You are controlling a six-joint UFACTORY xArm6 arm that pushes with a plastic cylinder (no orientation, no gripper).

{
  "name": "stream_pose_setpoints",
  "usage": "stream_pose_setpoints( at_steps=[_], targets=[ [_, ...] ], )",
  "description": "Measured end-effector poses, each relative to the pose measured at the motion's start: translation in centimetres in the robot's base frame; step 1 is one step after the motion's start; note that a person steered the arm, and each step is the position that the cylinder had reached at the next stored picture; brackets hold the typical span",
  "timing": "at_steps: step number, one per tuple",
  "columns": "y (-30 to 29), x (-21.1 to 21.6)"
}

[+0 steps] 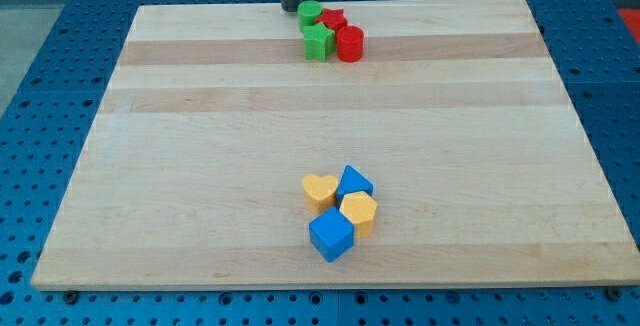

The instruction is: Separate green blocks from red blocks

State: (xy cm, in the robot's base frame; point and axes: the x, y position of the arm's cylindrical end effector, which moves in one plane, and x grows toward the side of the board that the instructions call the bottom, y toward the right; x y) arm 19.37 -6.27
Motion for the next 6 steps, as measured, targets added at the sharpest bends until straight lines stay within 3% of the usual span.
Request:
stream_pose_setpoints(
  at_steps=[2, 3, 6],
  targets=[
    [2.2, 0.4],
    [2.2, 2.6],
    [2.2, 13.5]
  ],
)
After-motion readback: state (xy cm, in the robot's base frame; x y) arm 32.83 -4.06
